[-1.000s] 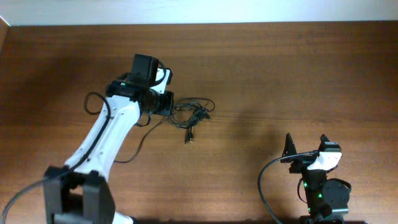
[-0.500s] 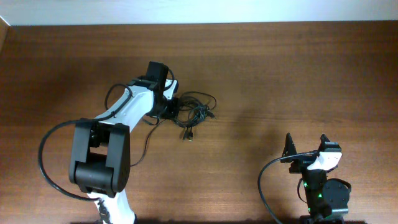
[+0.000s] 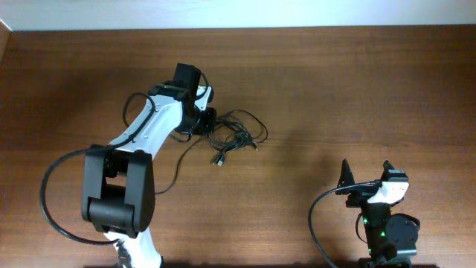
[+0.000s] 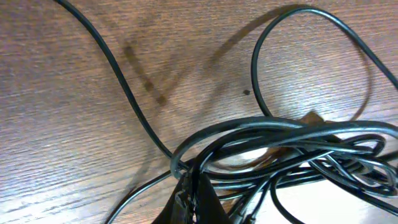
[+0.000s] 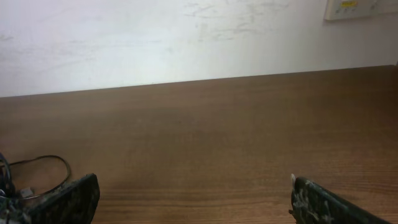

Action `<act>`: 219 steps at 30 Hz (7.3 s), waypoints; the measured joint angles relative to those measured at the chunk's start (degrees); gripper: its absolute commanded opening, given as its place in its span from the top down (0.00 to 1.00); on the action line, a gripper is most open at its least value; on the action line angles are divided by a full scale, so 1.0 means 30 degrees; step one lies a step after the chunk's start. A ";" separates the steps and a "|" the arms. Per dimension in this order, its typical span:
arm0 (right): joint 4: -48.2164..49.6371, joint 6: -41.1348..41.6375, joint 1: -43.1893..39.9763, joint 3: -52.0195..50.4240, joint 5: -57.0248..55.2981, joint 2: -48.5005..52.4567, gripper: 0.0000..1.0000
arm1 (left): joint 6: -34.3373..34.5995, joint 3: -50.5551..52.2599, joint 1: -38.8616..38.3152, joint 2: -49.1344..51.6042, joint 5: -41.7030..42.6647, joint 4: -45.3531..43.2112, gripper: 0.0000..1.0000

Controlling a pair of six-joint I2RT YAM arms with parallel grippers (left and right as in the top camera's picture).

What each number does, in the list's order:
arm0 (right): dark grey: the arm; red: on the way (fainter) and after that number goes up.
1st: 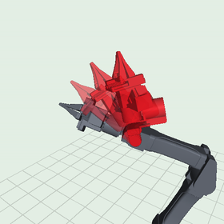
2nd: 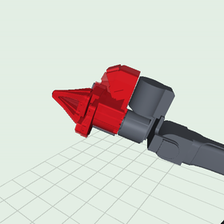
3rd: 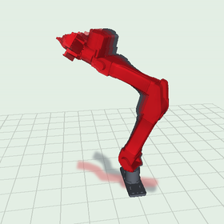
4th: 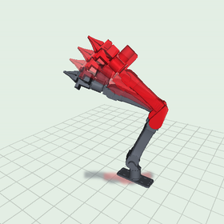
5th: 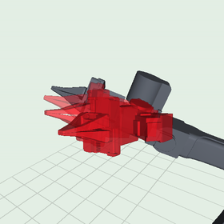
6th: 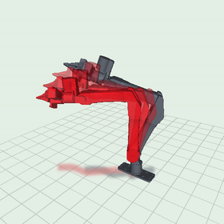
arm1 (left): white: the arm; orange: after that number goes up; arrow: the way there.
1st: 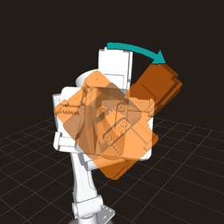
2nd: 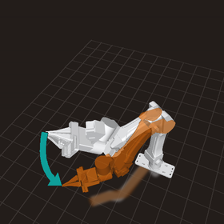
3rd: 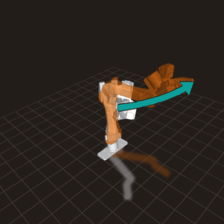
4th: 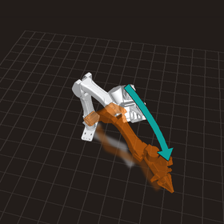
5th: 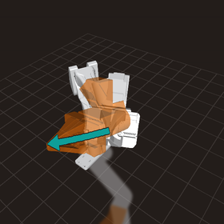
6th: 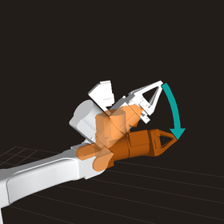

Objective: Untangle cables

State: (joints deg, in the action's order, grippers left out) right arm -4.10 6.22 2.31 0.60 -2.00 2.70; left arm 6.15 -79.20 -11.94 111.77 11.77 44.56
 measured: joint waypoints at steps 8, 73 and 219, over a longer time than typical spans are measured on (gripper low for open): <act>-0.0007 0.0007 0.0000 0.0000 0.0000 0.0000 0.01 | 0.0481 0.0000 0.0000 0.0000 0.0503 -0.0066 0.41; -0.4969 0.8553 0.0000 1.3005 2.1005 1.7384 0.60 | -0.4342 -0.0714 -0.0284 -0.1013 0.6783 0.1719 0.35; 0.4240 1.0433 0.3934 1.9606 2.9718 3.5867 0.96 | -0.9216 -0.0270 -0.2033 -0.0284 0.6353 0.2237 0.75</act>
State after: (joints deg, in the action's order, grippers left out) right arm 8.62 37.52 14.11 59.42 87.15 110.30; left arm -21.50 -80.01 -18.04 110.91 30.83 51.27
